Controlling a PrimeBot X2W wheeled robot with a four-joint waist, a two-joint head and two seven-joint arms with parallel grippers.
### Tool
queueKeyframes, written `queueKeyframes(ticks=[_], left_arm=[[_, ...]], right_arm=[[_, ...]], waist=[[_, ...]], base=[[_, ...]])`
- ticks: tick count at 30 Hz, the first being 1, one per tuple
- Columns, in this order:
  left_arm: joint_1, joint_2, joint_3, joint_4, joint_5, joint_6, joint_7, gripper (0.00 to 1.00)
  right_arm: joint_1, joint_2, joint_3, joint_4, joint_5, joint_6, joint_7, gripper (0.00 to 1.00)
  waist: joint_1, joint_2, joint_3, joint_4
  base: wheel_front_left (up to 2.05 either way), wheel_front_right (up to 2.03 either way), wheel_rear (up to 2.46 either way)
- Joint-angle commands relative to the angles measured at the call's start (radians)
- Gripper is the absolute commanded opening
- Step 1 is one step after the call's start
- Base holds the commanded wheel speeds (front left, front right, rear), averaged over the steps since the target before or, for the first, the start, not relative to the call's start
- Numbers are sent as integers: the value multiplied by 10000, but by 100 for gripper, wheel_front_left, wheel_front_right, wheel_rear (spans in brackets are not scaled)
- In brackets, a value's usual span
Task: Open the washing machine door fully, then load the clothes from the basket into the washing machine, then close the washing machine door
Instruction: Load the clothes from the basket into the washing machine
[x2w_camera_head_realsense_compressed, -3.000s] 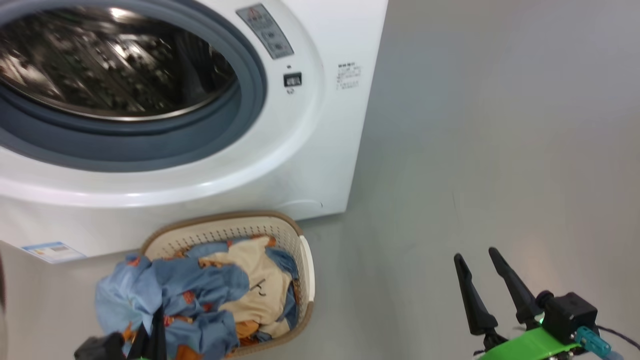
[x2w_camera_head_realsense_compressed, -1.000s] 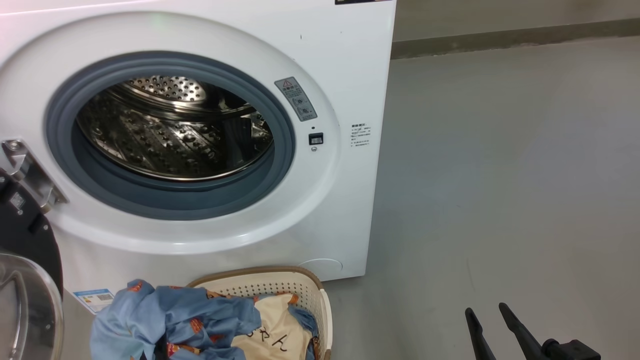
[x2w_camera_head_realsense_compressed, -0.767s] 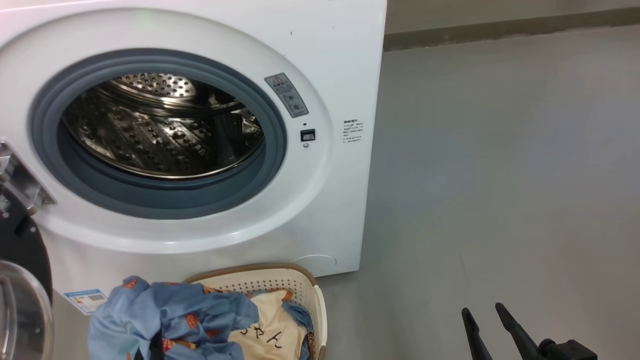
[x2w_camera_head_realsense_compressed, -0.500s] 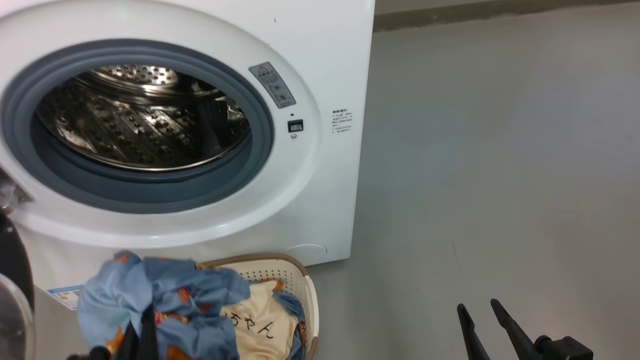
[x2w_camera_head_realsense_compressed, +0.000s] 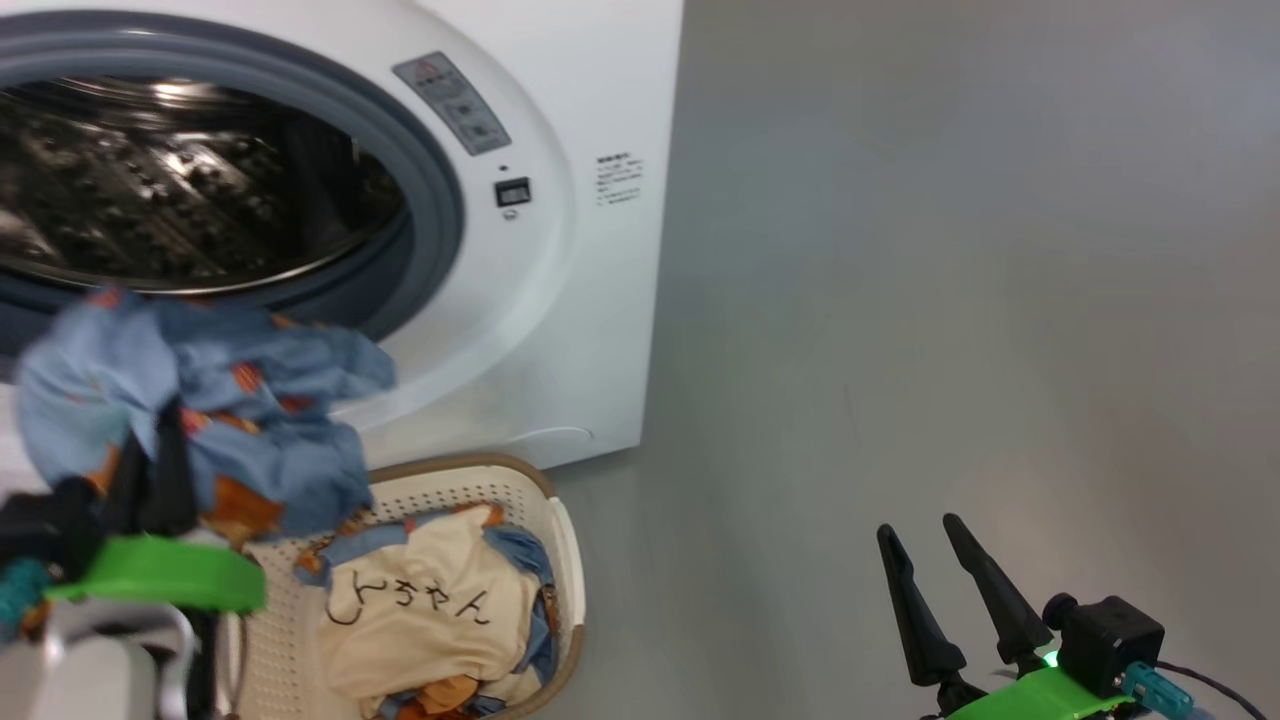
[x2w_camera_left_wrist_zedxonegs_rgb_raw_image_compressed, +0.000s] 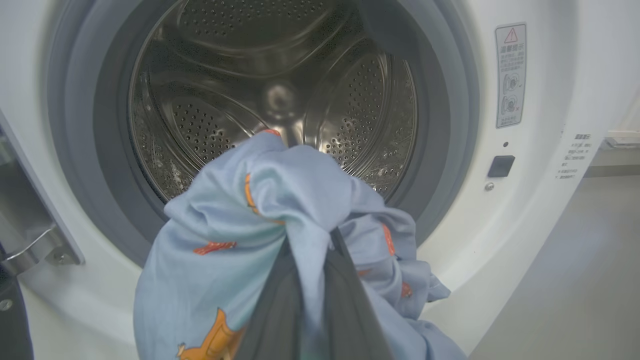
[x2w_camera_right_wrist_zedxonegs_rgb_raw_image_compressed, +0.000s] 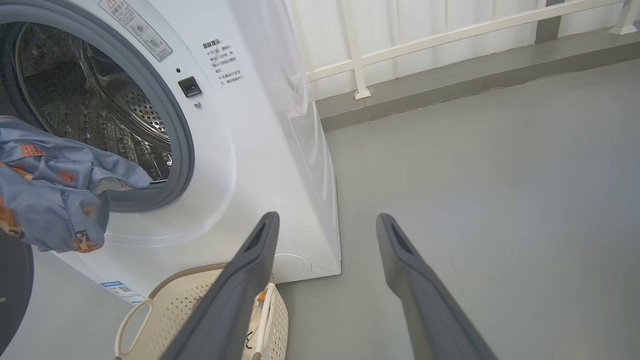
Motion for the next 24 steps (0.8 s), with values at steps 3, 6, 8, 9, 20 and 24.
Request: queueKeyframes(ticks=[3,6,8,9,20,24], left_arm=[[-1366,838,557,459,182,-27,-66,0],[-2122,1238,666,1044,238,-1,-32,0],[-2601,1517,702,1458,293,-3,-2,0],[-2845,1632,710,1644,316,-1,2,0],[-5440,2537,508,3671,719,154,13,0],[-6335,2656,383,4238,875,333,-7,0]], right_arm=[[-495,-25,429,-226,346,16,-118,100],[-661,-24,557,-235,531,16,-118,100],[-768,-24,671,-249,645,16,-118,100],[-818,-24,723,-245,693,16,-118,100],[-1247,-23,1090,-267,998,16,-118,100],[-1377,-23,1153,-279,997,16,-118,100]], waist=[[0,0,876,-891],[0,0,1219,-1231],[0,0,1456,-1453],[0,0,1570,-1552],[0,0,2651,-2133],[0,0,3026,-2171]], base=[[0,0,0],[0,0,0],[0,0,0],[0,0,0],[0,0,0],[0,0,0]])
